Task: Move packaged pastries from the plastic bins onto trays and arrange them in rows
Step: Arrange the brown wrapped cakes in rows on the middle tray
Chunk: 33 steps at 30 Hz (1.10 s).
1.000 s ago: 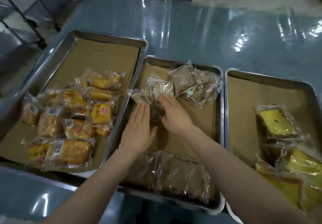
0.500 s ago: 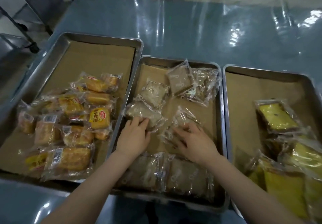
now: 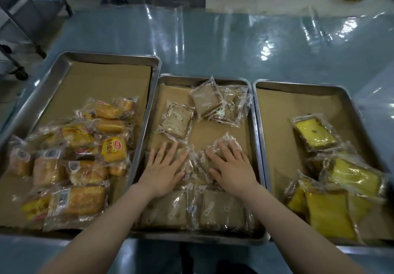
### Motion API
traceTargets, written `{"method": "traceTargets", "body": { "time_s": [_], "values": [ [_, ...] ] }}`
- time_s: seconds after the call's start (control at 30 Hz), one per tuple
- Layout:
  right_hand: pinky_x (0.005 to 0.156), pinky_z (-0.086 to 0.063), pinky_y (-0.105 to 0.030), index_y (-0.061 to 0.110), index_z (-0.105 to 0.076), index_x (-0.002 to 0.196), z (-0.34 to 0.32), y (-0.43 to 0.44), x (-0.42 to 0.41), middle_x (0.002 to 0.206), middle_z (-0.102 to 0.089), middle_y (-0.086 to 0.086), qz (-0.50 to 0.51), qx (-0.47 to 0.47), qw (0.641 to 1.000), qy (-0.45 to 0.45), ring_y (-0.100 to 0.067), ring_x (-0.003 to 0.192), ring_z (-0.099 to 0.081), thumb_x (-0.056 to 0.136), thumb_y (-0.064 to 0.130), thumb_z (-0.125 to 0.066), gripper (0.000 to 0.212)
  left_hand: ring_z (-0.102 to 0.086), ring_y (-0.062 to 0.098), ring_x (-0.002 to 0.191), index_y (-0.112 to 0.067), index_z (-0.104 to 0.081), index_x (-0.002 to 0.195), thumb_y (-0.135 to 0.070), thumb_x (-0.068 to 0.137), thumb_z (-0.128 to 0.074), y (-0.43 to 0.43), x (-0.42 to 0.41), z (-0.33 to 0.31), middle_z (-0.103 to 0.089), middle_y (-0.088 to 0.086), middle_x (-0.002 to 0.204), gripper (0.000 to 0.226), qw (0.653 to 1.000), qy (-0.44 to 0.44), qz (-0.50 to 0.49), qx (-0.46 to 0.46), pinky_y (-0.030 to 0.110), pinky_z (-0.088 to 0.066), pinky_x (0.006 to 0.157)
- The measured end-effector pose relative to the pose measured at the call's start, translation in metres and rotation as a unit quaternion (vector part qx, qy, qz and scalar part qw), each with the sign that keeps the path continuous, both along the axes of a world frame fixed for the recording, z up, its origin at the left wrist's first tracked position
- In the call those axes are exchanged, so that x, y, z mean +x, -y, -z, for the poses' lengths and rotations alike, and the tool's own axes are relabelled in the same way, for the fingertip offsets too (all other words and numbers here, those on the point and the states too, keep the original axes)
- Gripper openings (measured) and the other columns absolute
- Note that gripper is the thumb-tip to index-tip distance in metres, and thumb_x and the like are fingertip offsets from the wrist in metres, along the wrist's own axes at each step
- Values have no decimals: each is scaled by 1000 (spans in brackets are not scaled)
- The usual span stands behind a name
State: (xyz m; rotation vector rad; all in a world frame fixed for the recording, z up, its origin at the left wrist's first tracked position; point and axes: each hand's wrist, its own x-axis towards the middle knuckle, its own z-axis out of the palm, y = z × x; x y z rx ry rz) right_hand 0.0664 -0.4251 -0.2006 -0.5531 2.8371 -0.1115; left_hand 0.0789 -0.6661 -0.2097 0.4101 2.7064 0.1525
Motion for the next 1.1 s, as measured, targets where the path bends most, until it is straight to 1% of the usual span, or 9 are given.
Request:
{"method": "traceTargets", "body": {
  "time_s": [0.1, 0.2, 0.3, 0.37, 0.43, 0.73, 0.9, 1.0, 1.1],
  "values": [
    [107, -22, -53, 36, -25, 143, -4, 9, 7, 150, -26, -12, 56, 24, 998, -24, -34, 138, -17, 90, 62, -32, 60, 34, 25, 135, -51, 34, 132, -59, 94, -17, 8, -11, -1, 37, -3, 148, 65, 998, -9, 66, -20, 46, 22, 108],
    [113, -2, -58, 23, -32, 140, 1, 15, 11, 155, -18, -13, 54, 23, 998, -27, -36, 145, 1, 88, 65, -31, 67, 32, 23, 136, -50, 33, 132, -60, 93, -25, 14, -15, -3, 36, -4, 148, 71, 993, -16, 111, -35, 45, 21, 109],
    [110, 13, -61, 41, 0, 148, 7, 15, 11, 160, 7, -3, 36, -14, 999, 22, -35, 138, 27, 92, 63, -25, 65, 30, 23, 137, -49, 30, 135, -61, 92, -28, 16, -13, -1, 34, -3, 149, 73, 991, -29, 127, -35, 44, 21, 109],
    [107, 17, -62, 56, 22, 138, 10, 14, 11, 158, 17, 0, 37, -10, 998, 44, -36, 135, 31, 91, 65, -17, 62, 31, 23, 137, -49, 30, 135, -62, 92, -27, 17, -12, 0, 35, -3, 148, 72, 991, -34, 128, -32, 43, 22, 109],
    [104, 20, -62, 57, 26, 135, 11, 15, 11, 157, 22, 0, 50, -1, 997, 54, -38, 134, 33, 87, 70, -10, 61, 31, 23, 137, -48, 31, 134, -63, 91, -25, 17, -12, 1, 36, -3, 148, 72, 990, -38, 130, -30, 42, 24, 107],
    [101, 24, -61, 46, 6, 146, -3, 21, -1, 156, 20, 4, 75, -26, 996, 40, -32, 136, 34, 82, 74, -17, 74, 36, 13, 135, -52, 21, 138, -67, 87, -23, 13, -19, -6, 33, -8, 149, 69, 993, -70, 91, 38, 37, 24, 108],
    [112, 11, -52, 28, -17, 149, -19, 35, -52, 160, -1, 0, 91, -83, 992, -37, -22, 145, 16, 94, 49, -39, 63, 21, 13, 139, -35, 3, 149, -49, 95, -34, -5, -60, -18, 16, -2, 155, 67, 989, -110, -17, 93, 30, 11, 111],
    [115, 7, -48, 25, -29, 145, -25, 46, -90, 160, -7, -5, 84, -92, 989, -86, -25, 146, 10, 95, 33, -47, 54, 16, 23, 143, -31, 2, 150, -38, 95, -42, -16, -85, -12, 15, 5, 157, 70, 990, -77, -86, 81, 37, 2, 114],
    [115, 7, -49, 22, -35, 142, -22, 52, -120, 160, -7, -8, 57, -62, 990, -110, -28, 146, 10, 90, 12, -50, 55, 16, 31, 142, -28, -5, 149, -35, 92, -42, -21, -94, -1, 12, 10, 157, 69, 990, -59, -116, 46, 45, 6, 113]
  ]
}}
